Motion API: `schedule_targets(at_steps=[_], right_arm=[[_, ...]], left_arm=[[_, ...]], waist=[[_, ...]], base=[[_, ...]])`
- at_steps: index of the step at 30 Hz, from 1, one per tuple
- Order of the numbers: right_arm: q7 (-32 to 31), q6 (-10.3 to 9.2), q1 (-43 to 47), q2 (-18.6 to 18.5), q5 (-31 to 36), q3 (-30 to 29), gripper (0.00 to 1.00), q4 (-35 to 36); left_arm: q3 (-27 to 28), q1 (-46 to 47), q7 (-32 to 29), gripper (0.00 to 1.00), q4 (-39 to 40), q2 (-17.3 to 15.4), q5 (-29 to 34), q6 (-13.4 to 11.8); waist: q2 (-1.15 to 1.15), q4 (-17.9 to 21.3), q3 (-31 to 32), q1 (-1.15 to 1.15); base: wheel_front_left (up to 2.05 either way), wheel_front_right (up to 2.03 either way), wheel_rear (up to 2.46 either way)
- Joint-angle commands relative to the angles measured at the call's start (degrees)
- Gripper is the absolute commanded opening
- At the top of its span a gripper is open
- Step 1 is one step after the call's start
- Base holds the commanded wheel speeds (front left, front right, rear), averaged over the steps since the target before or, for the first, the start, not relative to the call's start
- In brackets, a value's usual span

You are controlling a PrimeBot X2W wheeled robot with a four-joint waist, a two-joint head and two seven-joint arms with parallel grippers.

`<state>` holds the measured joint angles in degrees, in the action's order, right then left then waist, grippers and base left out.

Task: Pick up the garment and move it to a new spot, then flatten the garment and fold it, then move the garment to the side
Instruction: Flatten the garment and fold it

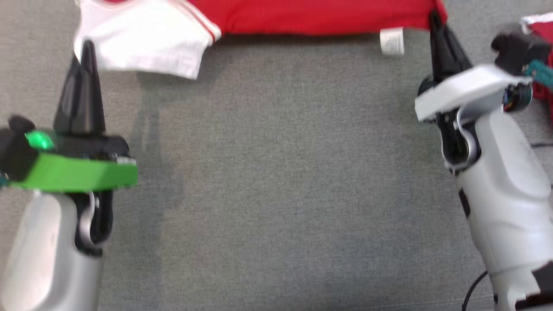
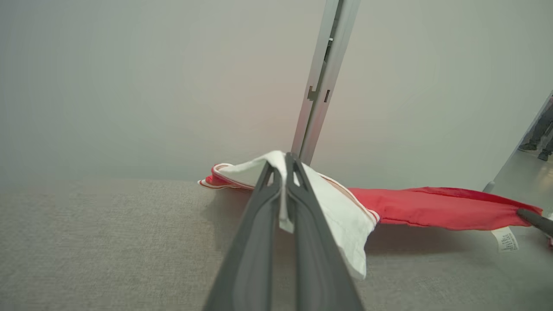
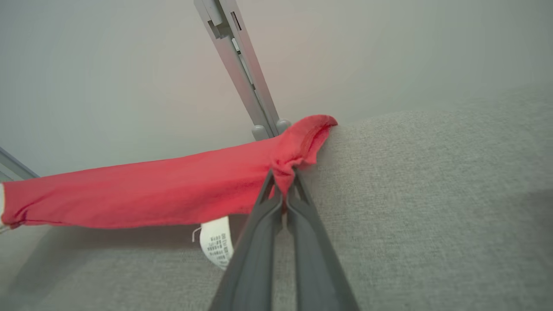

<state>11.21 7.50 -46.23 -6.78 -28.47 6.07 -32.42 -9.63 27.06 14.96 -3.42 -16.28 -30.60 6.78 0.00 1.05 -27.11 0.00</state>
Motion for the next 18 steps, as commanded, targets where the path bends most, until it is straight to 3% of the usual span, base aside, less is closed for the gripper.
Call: schedule_targets(at_steps=[1,7,18], right_arm=[[-0.8,-0.03,3.5,-0.7,-1.0,-0.1,0.00,2.3],[-5.9,-0.03,18.3,0.3,-4.4,-2.8,0.00,14.5],[-14.7,-0.03,42.1,3.6,-2.9,-10.2,0.00,35.5]], left_arm=[[0.3,-3.4,0.3,0.00,1.5,0.1,-0.2,-0.5],[-0.3,-16.8,-0.6,0.00,9.0,0.4,-0.9,-2.7],[-2.3,-33.5,-4.3,0.00,19.9,0.2,-2.3,-6.3]], waist=[[0.00,0.0,6.1,0.00],[0.00,0.0,12.0,0.00],[0.00,-1.7,18.1,0.00]], base=[[0.00,0.00,0.00],[0.00,0.00,0.00],[0.00,0.00,0.00]])
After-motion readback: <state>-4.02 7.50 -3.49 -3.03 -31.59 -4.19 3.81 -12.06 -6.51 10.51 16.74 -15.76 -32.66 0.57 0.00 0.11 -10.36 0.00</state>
